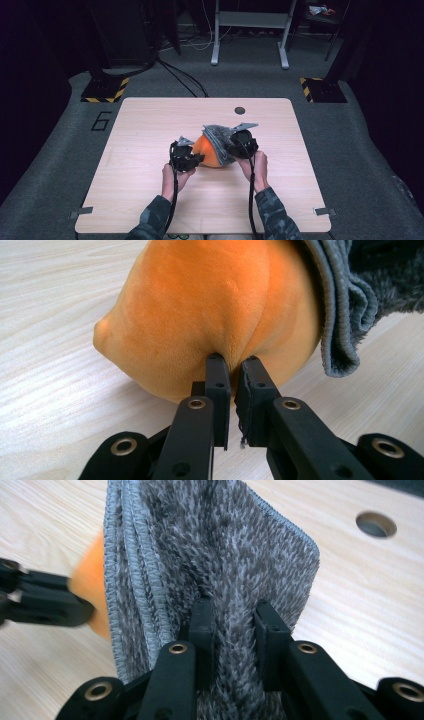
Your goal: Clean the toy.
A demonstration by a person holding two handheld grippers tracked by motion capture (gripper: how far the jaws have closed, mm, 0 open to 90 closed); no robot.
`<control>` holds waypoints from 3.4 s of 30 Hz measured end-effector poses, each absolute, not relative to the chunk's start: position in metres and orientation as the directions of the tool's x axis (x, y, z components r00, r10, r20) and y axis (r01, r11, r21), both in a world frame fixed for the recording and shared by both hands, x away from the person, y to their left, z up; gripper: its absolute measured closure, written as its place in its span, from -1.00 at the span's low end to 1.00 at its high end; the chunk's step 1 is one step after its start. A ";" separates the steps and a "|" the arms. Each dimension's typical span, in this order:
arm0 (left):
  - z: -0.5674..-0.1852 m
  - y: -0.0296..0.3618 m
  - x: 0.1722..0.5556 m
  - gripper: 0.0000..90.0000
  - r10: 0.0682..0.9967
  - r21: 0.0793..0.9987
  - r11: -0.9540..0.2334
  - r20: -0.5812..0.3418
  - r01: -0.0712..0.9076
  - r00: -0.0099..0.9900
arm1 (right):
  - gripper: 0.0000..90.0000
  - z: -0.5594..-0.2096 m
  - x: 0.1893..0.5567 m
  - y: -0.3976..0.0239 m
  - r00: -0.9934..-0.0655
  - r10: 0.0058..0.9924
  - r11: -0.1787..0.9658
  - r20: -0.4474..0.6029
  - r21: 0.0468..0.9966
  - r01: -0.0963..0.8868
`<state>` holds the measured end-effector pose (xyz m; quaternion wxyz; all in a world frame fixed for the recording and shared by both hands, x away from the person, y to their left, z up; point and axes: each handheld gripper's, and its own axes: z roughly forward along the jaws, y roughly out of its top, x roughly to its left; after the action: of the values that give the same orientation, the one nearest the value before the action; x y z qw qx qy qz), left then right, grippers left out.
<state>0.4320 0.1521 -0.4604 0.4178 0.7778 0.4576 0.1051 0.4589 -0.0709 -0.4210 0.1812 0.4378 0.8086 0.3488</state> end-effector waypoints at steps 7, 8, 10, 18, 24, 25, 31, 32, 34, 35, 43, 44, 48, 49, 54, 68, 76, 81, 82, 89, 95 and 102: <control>-0.463 0.154 0.432 0.87 0.803 0.745 -0.224 -0.225 0.628 0.553 | 0.65 -0.444 0.465 -0.089 -0.503 0.863 0.340 0.056 0.672 0.658; -0.463 0.154 0.433 0.87 0.803 0.745 -0.224 -0.224 0.628 0.552 | 0.65 -0.447 0.466 -0.092 -0.500 0.864 0.340 0.059 0.665 0.665; -0.463 0.154 0.433 0.87 0.803 0.745 -0.224 -0.224 0.628 0.552 | 0.65 -0.450 0.467 -0.094 -0.495 0.867 0.339 0.060 0.657 0.673; -0.463 0.153 0.432 0.87 0.805 0.746 -0.214 -0.230 0.630 0.546 | 0.65 -0.475 0.478 -0.104 -0.457 0.885 0.326 0.089 0.581 0.745; -0.462 0.152 0.431 0.87 0.806 0.748 -0.208 -0.233 0.630 0.543 | 0.65 -0.438 0.464 -0.109 -0.469 0.878 0.283 0.098 0.683 0.673; -0.462 0.151 0.431 0.87 0.806 0.750 -0.212 -0.230 0.627 0.546 | 0.65 -0.430 0.462 -0.106 -0.486 0.869 0.291 0.092 0.699 0.653; -0.462 0.151 0.431 0.87 0.805 0.750 -0.218 -0.225 0.625 0.550 | 0.65 -0.403 0.451 -0.080 -0.555 0.831 0.349 0.040 0.739 0.576; -0.462 0.151 0.431 0.87 0.804 0.749 -0.220 -0.223 0.625 0.551 | 0.65 -0.401 0.450 -0.074 -0.573 0.819 0.366 0.027 0.745 0.557; -0.462 0.151 0.431 0.87 0.804 0.748 -0.230 -0.214 0.622 0.555 | 0.65 -0.399 0.450 -0.057 -0.596 0.803 0.407 -0.009 0.739 0.537; -0.462 0.151 0.431 0.87 0.804 0.747 -0.234 -0.211 0.623 0.556 | 0.65 -0.399 0.450 -0.057 -0.596 0.803 0.407 -0.009 0.739 0.537; -0.463 0.153 0.434 0.87 0.806 0.747 -0.245 -0.198 0.618 0.558 | 0.65 -0.412 0.456 -0.056 -0.588 0.809 0.416 -0.011 0.716 0.560; -0.463 0.152 0.433 0.87 0.807 0.746 -0.238 -0.205 0.623 0.553 | 0.65 -0.414 0.457 -0.059 -0.584 0.812 0.416 -0.013 0.716 0.561; -0.464 0.154 0.434 0.87 0.808 0.741 -0.239 -0.206 0.627 0.552 | 0.65 -0.423 0.461 -0.069 -0.559 0.829 0.395 0.010 0.698 0.598; -0.465 0.154 0.434 0.87 0.809 0.741 -0.239 -0.205 0.627 0.551 | 0.65 -0.427 0.462 -0.072 -0.550 0.835 0.384 0.022 0.692 0.611; -0.467 0.156 0.435 0.88 0.812 0.736 -0.238 -0.207 0.634 0.546 | 0.65 -0.441 0.467 -0.084 -0.519 0.853 0.357 0.050 0.669 0.652; -0.469 0.158 0.436 0.88 0.815 0.738 -0.232 -0.208 0.633 0.541 | 0.65 -0.478 0.484 -0.094 -0.468 0.878 0.334 0.099 0.572 0.749; -0.469 0.159 0.436 0.87 0.813 0.739 -0.231 -0.210 0.633 0.543 | 0.65 -0.494 0.492 -0.088 -0.462 0.883 0.357 0.080 0.521 0.775; -0.469 0.160 0.436 0.87 0.815 0.744 -0.214 -0.220 0.632 0.535 | 0.66 -0.482 0.488 -0.102 -0.439 0.895 0.332 0.076 0.544 0.771; -0.469 0.161 0.436 0.87 0.816 0.741 -0.215 -0.221 0.636 0.534 | 0.66 -0.469 0.483 -0.113 -0.429 0.899 0.305 0.083 0.585 0.752; -0.470 0.163 0.436 0.87 0.815 0.745 -0.214 -0.221 0.632 0.535 | 0.65 -0.422 0.464 -0.112 -0.483 0.870 0.279 0.096 0.711 0.645; -0.471 0.165 0.436 0.86 0.817 0.746 -0.209 -0.222 0.632 0.532 | 0.65 -0.428 0.464 -0.078 -0.550 0.831 0.355 0.080 0.685 0.636; -0.473 0.169 0.434 0.36 0.818 0.746 -0.261 -0.166 0.612 0.551 | 0.65 -0.431 0.473 -0.077 -0.529 0.844 0.339 0.087 0.678 0.653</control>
<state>0.4338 0.1688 -0.4731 0.4017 0.7837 0.4562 0.1278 0.4735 -0.0774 -0.4310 0.1415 0.4643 0.8060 0.3388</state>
